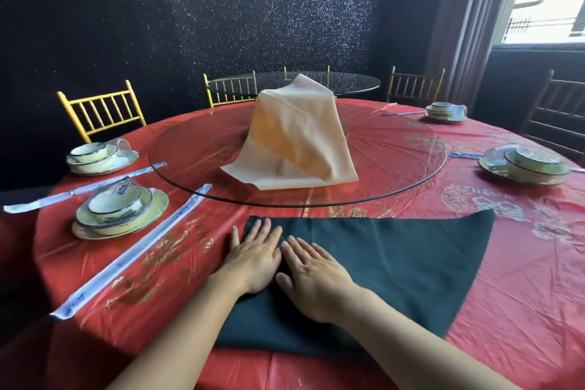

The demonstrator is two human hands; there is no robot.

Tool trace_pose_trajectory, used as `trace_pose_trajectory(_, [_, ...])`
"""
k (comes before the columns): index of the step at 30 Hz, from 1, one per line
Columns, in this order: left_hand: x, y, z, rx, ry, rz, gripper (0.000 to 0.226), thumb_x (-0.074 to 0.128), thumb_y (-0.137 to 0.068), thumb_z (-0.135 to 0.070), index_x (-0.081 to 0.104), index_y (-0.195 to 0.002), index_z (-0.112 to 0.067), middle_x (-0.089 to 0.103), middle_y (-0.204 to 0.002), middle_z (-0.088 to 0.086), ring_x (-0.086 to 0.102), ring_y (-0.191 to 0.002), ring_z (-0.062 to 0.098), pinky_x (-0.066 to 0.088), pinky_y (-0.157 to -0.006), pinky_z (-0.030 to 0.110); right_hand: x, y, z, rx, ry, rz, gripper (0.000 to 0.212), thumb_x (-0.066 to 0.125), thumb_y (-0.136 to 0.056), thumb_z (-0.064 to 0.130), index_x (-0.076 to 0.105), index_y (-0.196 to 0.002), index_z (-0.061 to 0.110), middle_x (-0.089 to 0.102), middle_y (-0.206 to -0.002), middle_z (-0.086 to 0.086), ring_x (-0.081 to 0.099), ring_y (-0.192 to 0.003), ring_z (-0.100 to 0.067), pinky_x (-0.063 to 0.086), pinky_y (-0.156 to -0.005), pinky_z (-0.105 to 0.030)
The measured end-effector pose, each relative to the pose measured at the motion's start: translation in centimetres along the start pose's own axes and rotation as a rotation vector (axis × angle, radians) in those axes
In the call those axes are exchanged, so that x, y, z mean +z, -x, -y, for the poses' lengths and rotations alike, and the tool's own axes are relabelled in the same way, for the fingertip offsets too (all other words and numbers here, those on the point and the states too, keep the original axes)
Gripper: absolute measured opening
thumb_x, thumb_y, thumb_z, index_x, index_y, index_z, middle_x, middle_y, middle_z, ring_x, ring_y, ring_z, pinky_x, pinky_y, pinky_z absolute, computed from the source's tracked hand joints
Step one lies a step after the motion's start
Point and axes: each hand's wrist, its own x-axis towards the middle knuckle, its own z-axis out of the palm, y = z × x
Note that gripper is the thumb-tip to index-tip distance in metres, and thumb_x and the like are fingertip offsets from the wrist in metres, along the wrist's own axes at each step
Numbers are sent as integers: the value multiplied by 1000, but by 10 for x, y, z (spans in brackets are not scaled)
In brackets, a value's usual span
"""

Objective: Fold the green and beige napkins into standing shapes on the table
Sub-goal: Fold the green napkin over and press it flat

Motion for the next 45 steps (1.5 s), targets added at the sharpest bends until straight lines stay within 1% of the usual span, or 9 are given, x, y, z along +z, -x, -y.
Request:
trace_pose_trajectory(5, [2,-3,0,-11,2,-10,53,11,-100,-39,-3,-148,-22,-13,-157,0,-14,-144,14,-13,-114,50,10,19,-5,-16,-18,-2,110,-20,-56,70,-2,-148,12,-9,-156,0,-11,-143,-9,-16,-111,-26])
trace_pose_trajectory(10, [3,-3,0,-14,-10,-26,54,12,-99,-40,-1,-149,-22,-11,-157,1,-13,-144,15,-12,-114,52,13,63,-18,33,-10,-62,80,8,-92,64,62,-121,11,59,-127,-2,44,-127,-6,12,-107,-30])
trace_pose_trajectory(13, [3,-1,1,-8,2,-28,55,12,-99,-41,-2,-149,-22,-11,-157,0,-13,-144,15,-12,-114,51,21,95,-30,-5,23,-112,78,14,-90,66,43,-136,10,46,-138,-2,7,-142,-5,16,-107,-31])
trace_pose_trajectory(17, [3,-1,1,-4,5,-30,57,11,-98,-46,-1,-149,-22,-12,-157,0,-14,-144,14,-13,-114,51,31,120,-42,-55,95,-228,81,18,-90,68,13,-147,11,18,-152,-1,4,-144,-10,16,-108,-30])
trace_pose_trajectory(23, [6,-4,3,4,15,-25,62,10,-95,-56,-4,-148,-27,-13,-157,1,-15,-143,14,-15,-113,53,-13,80,-21,21,63,-211,79,1,-94,59,57,-126,13,53,-134,-1,37,-130,-4,14,-107,-21])
trace_pose_trajectory(28, [-4,1,3,91,31,-65,67,1,-85,-69,-12,-143,-39,-25,-153,-5,-24,-141,13,-21,-111,50,7,30,-17,-82,100,-96,114,-28,-51,66,0,-148,13,-7,-157,-2,-14,-142,-9,-21,-104,-18])
trace_pose_trajectory(31, [-10,17,-10,361,42,-67,93,-10,-69,-81,-9,-145,-30,-25,-149,-12,-25,-138,3,-19,-114,37,20,30,-20,-7,47,-165,102,-23,-74,65,27,-144,11,23,-153,-4,19,-142,-13,-4,-109,-26])
trace_pose_trajectory(34, [0,31,-17,461,76,41,113,-13,-56,-87,-8,-147,-21,-18,-151,-14,-19,-138,-4,-14,-115,26,22,29,-19,76,-23,-85,74,-1,-96,46,63,-119,16,63,-122,3,60,-112,-8,24,-101,-25])
trace_pose_trajectory(45, [-16,-26,22,285,65,112,136,-19,-36,-95,-7,-147,-19,-17,-155,-3,-16,-140,3,-12,-113,23,24,28,-21,96,-4,-82,77,4,-95,53,71,-108,16,68,-114,1,63,-107,-9,12,-104,-24])
